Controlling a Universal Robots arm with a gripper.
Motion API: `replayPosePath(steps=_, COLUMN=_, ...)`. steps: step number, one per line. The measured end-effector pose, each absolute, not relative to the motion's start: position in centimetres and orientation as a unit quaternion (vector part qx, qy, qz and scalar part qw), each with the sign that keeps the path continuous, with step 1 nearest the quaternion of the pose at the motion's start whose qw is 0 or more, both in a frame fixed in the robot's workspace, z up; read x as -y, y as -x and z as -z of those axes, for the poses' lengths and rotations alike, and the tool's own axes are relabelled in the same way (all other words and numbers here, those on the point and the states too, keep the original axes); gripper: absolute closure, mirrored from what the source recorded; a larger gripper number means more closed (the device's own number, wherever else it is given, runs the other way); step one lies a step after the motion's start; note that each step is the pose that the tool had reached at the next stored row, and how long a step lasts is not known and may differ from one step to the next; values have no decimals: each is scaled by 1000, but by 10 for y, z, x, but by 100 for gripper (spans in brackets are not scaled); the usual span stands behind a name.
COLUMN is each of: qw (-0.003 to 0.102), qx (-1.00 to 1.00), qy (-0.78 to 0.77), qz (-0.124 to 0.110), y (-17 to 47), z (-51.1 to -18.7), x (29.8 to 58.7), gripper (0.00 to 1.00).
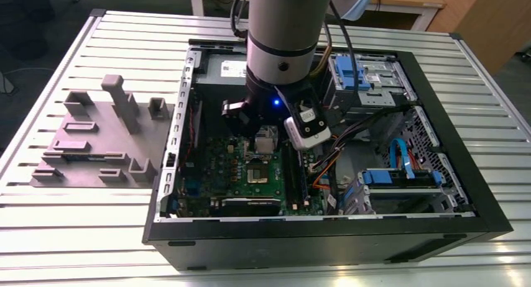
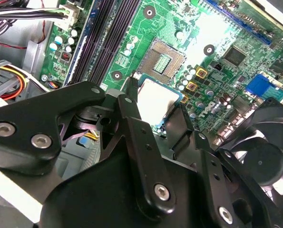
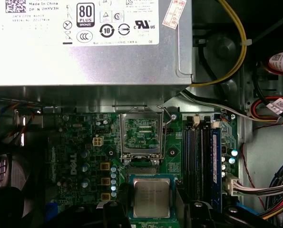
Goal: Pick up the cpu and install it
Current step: 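Place the cpu into insertion slot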
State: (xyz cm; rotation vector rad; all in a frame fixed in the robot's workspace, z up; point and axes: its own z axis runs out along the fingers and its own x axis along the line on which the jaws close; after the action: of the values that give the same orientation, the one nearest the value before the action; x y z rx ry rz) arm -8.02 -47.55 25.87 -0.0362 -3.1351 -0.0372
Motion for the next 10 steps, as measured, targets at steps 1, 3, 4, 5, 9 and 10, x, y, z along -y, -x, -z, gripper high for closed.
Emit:
replayPosePath(steps=1, qw=3, qx=1000, qy=12, qz=12, y=80, z=-259, x=476, gripper=53)
replayPosePath(steps=3, qw=3, qx=1000, qy=12, qz=12, y=80, z=-258, x=475, gripper=53)
replayPosePath(steps=4, qw=3, qx=1000, qy=12, qz=12, y=80, z=-257, x=475, gripper=53)
replayPosePath(steps=5, qw=3, qx=1000, qy=11, qz=12, y=80, z=-257, x=476, gripper=53)
replayPosePath(steps=9, qw=3, qx=1000, qy=8, qz=12, y=80, z=-252, x=476, gripper=53)
replayPosePath(steps=10, qw=3, qx=1000, qy=8, qz=12, y=80, z=-250, x=476, gripper=53)
